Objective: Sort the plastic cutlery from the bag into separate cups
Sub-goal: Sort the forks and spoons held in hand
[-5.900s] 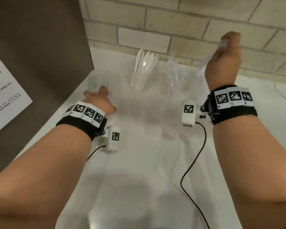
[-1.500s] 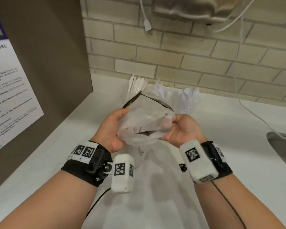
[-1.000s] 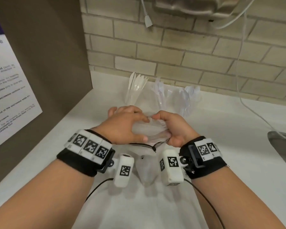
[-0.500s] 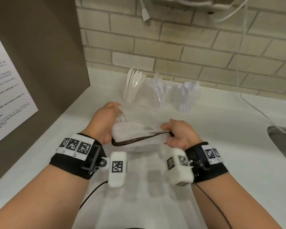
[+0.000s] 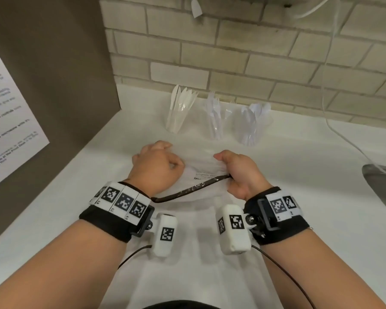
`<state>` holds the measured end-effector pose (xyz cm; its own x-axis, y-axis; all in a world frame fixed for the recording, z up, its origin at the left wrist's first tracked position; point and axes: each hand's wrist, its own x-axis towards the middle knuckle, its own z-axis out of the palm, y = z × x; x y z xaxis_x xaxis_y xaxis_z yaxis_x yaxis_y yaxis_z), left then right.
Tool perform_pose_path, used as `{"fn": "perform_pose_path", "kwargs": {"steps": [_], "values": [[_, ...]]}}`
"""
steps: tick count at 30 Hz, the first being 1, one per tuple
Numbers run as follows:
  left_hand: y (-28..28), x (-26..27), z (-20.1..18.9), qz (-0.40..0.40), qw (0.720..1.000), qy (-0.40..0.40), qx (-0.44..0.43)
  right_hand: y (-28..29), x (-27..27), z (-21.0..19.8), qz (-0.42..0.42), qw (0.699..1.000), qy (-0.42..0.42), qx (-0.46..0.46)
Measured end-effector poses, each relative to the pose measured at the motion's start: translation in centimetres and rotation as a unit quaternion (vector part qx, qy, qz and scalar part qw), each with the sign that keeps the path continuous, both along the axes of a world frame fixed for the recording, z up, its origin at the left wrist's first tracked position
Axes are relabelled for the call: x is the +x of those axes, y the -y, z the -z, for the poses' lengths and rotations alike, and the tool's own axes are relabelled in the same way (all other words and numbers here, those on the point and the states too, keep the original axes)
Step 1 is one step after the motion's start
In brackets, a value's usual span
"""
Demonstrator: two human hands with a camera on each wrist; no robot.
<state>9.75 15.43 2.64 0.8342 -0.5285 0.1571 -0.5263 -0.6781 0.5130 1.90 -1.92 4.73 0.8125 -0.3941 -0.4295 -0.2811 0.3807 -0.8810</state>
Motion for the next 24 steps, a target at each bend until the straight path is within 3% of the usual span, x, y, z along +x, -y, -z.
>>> {"fn": "perform_pose_path", "kwargs": {"steps": [3,4,5,6,7,8,10,12,13,14,16,18,20,24], "values": [[0.0,0.5,0.6,-0.036,0.998,-0.01,-0.051,-0.3,-0.6,-0.5,-0.062,0.996,-0.023,-0.063],[-0.1,0.4,0.7,-0.027,0.999,-0.004,-0.047,0.0,-0.7,-0.5,-0.088,0.986,-0.038,-0.136],[-0.2,0.4,0.8,-0.007,0.999,-0.008,-0.031,0.5,-0.7,-0.6,-0.117,0.959,-0.057,-0.251],[-0.3,0.2,0.8,0.018,1.0,-0.017,-0.009,1.2,-0.6,-0.6,-0.128,0.912,-0.071,-0.384],[-0.5,0.1,0.8,0.037,0.999,-0.024,0.014,1.7,-0.6,-0.7,-0.106,0.856,-0.059,-0.503],[-0.6,-0.1,0.5,0.049,0.998,-0.026,0.033,1.9,-0.7,-1.2,-0.066,0.819,-0.008,-0.57],[-0.5,-0.3,0.2,0.058,0.997,-0.025,0.05,0.8,-0.8,-2.2,-0.043,0.793,0.154,-0.588],[-0.3,-0.6,0.0,0.07,0.996,-0.022,0.045,-1.0,-0.9,-2.3,-0.166,0.77,0.198,-0.583],[-0.3,-0.6,0.0,0.08,0.995,-0.024,0.048,-1.5,-0.8,-1.8,-0.254,0.744,0.156,-0.598],[-0.3,-0.8,0.0,0.091,0.993,-0.035,0.068,-1.9,-0.6,-1.2,-0.33,0.697,0.088,-0.63],[-0.8,-0.8,0.3,0.107,0.981,-0.062,0.149,-1.5,0.0,0.2,-0.395,0.606,-0.052,-0.689],[-1.3,-0.9,0.5,0.104,0.969,-0.084,0.208,-1.0,0.2,1.0,-0.4,0.587,-0.113,-0.695],[-1.5,-0.8,0.7,0.101,0.961,-0.102,0.235,-1.2,0.5,1.3,-0.423,0.582,-0.121,-0.684],[-1.7,-0.1,1.5,0.103,0.97,-0.109,0.19,-1.9,1.3,1.2,-0.411,0.611,-0.098,-0.669]]}}
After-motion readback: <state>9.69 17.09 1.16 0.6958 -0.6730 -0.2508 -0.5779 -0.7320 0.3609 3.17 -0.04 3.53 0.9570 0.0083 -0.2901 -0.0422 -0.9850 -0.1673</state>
